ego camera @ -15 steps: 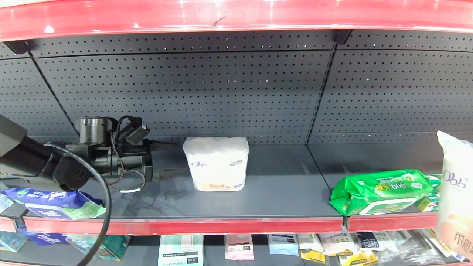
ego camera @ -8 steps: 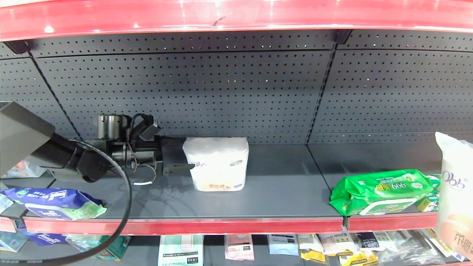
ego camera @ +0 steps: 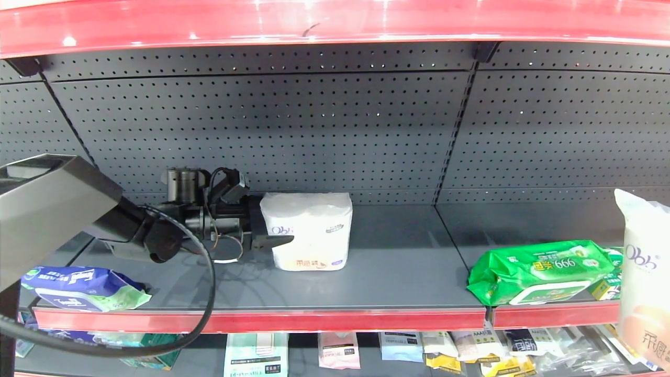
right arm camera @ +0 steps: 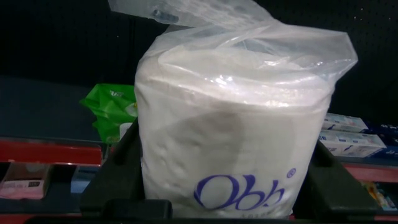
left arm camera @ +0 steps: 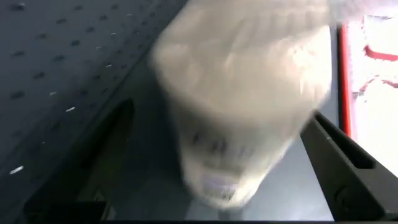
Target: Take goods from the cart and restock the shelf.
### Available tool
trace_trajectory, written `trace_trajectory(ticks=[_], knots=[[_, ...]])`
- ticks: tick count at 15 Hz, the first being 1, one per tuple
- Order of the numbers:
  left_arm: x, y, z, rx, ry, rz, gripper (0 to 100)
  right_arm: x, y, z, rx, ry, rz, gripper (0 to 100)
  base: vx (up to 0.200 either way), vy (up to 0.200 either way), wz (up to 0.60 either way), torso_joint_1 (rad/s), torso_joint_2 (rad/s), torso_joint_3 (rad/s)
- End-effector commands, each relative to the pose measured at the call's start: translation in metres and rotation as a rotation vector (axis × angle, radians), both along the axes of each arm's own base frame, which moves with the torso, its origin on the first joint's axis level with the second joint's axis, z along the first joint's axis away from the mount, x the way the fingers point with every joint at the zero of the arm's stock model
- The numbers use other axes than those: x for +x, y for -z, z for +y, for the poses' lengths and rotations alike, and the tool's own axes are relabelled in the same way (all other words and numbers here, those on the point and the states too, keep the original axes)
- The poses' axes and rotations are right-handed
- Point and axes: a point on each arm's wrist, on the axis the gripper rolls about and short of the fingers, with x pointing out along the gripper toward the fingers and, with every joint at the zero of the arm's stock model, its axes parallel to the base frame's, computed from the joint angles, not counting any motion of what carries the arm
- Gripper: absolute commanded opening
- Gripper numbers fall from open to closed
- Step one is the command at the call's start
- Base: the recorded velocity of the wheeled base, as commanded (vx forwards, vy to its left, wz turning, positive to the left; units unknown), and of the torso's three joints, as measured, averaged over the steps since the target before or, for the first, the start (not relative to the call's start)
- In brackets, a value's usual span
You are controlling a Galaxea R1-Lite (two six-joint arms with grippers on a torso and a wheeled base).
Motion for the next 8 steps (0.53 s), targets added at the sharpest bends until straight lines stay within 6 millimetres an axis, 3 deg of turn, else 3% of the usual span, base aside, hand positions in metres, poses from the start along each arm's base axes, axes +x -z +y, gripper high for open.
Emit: trace_trajectory(ticks=[1,8], knots=[[0.000,0.003,-0.012,-0.007,0.023,0.025,100,0.000,0.000,0.000,-0.001,0.000,0.003,0,0.000,0.000,0.00,0.000,0.00,0.000],[0.002,-0.005,-0.030,-0.022,0.048,0.025,100,0.002,0.000,0.000,-0.001,-0.003,0.007,0,0.000,0.000,0.00,0.000,0.00,0.000]])
